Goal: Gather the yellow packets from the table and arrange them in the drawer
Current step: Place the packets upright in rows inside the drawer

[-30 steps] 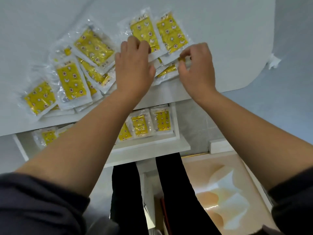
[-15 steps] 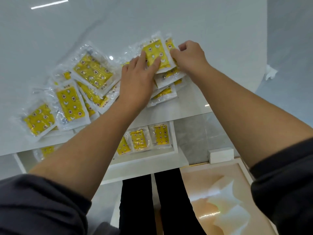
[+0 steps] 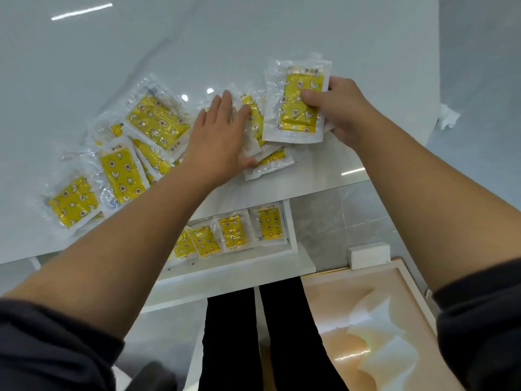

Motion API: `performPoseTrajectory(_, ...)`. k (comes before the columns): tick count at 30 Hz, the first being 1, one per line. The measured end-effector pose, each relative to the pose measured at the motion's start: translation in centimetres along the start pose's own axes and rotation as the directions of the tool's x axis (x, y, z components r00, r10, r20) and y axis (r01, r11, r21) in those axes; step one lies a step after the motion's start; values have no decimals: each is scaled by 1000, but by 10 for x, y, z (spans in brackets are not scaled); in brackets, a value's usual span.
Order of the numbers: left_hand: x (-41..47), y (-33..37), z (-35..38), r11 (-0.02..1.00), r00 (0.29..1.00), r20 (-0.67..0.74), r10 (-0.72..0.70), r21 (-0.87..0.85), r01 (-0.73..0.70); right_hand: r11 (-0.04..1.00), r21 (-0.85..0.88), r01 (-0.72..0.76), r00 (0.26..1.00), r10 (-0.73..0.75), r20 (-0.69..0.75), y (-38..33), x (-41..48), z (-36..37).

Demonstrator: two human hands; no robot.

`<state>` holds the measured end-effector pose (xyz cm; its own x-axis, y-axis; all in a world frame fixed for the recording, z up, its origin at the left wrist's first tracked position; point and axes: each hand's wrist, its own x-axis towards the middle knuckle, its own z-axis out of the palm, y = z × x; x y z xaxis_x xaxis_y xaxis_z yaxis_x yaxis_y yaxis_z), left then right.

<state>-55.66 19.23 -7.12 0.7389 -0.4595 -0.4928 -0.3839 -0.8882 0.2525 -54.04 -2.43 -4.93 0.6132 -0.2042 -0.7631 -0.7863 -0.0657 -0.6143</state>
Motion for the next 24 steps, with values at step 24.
performPoseTrajectory(24, -7, 51, 1, 995, 989, -144, -18, -104, 3, 883, 429, -190, 978, 134, 158, 38, -26, -37)
